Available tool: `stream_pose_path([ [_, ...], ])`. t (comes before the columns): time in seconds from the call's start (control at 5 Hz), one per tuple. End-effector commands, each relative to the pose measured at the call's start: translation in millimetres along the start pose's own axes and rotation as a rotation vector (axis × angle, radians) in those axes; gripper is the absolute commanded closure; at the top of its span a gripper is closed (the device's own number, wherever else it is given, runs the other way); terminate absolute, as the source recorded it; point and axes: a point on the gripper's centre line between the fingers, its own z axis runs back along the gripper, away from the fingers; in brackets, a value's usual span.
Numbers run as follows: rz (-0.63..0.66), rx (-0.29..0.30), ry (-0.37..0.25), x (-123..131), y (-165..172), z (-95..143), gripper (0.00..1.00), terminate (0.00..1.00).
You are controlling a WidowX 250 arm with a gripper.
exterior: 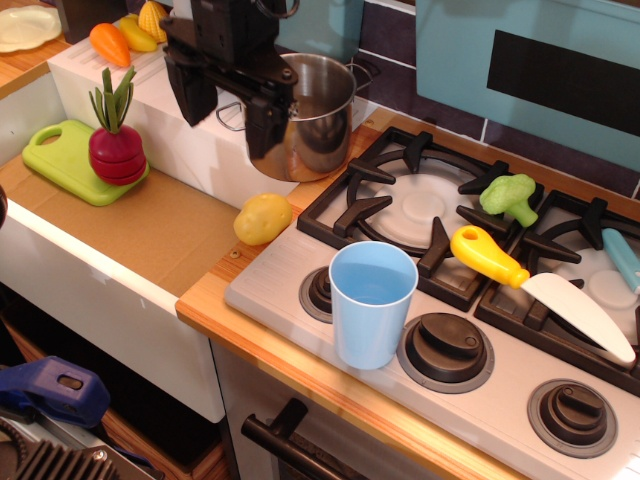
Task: Put potato in pot or pan
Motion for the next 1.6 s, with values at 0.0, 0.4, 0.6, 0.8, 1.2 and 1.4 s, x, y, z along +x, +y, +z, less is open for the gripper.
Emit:
stream_pose_path([
  [0.0, 0.027, -0.015, -0.04, 3.6, -1.5, -4.7, 0.0, 0.0],
  [0.4, 0.054, -0.061, -0.068, 0.5, -4.4, -33.1, 0.0, 0.0],
  [0.6, 0.07, -0.076, -0.07, -6.3, -6.2, -43.2, 0.0, 0.0],
  [0.8, 0.079, -0.096, -0.073, -10.5, -8.0, -52.5, 0.0, 0.0],
  [1.2, 0.1, -0.141, -0.086, 1.8, -9.0, -68.4, 0.0, 0.0],
  [1.4, 0.112, -0.13, -0.088, 5.0, -10.6, -73.5, 1.0, 0.0],
])
